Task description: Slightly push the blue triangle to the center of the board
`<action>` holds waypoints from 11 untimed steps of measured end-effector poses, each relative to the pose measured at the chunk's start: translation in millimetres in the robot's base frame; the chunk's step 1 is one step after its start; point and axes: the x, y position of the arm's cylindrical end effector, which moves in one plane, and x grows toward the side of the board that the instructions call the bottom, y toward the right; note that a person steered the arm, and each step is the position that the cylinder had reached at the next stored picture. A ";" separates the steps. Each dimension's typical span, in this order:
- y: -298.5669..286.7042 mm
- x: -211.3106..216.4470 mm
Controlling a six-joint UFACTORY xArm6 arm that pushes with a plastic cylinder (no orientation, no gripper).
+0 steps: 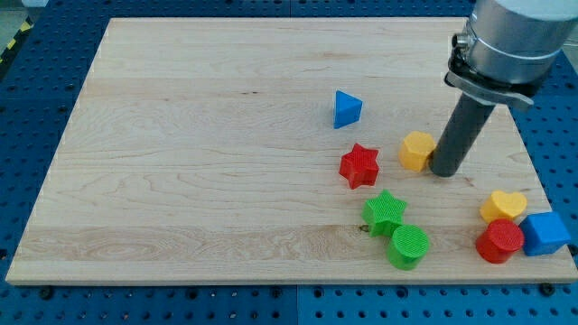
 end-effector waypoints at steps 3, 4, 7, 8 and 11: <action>-11.2 -65.9; -37.3 -70.0; -123.2 -93.6; -142.5 -113.4; -150.9 -119.4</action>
